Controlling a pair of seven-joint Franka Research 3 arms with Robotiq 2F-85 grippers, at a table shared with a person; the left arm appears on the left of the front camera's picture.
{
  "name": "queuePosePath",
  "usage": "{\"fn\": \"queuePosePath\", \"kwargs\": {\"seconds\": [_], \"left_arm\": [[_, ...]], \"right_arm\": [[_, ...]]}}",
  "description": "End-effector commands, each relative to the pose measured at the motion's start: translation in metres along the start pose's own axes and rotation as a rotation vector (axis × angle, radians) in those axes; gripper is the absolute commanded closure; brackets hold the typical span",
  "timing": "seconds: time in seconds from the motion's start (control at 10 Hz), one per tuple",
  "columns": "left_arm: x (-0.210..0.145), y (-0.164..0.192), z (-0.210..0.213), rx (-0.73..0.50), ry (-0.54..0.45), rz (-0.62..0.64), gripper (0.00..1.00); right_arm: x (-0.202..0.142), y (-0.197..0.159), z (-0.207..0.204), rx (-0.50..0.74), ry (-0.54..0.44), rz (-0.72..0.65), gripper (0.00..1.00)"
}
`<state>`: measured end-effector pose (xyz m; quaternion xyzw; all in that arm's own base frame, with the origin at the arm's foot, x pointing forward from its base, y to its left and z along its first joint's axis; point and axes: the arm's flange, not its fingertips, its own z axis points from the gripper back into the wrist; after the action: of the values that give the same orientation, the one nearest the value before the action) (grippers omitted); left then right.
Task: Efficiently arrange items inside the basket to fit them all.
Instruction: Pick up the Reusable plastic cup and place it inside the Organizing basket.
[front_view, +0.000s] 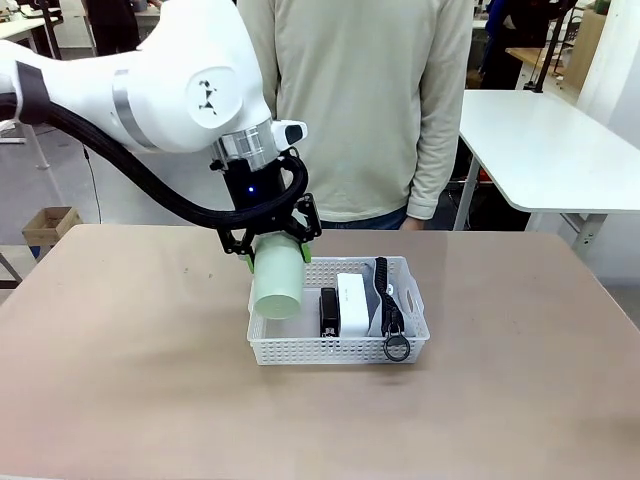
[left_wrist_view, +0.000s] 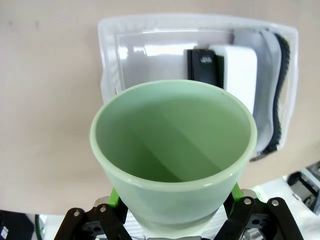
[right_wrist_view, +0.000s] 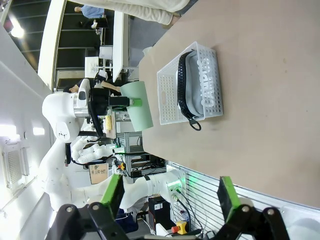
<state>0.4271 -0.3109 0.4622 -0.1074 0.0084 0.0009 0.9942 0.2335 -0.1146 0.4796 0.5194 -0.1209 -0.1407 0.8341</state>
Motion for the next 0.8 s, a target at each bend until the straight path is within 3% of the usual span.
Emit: {"fn": "queuePosePath", "kwargs": {"seconds": [0.0,0.1,0.7], "left_arm": [[0.017,-0.016,-0.015,0.074,-0.045,0.003,0.12],[0.026,-0.018,-0.025,0.091,-0.061,0.019,0.12],[0.047,-0.020,-0.076,0.116,0.065,0.021,0.12]], "right_arm": [[0.000,-0.002,0.000,-0.004,0.003,0.025,0.00],[0.000,-0.002,0.000,-0.004,0.003,0.025,0.00],[0.000,-0.002,0.000,-0.004,0.003,0.025,0.00]]}}
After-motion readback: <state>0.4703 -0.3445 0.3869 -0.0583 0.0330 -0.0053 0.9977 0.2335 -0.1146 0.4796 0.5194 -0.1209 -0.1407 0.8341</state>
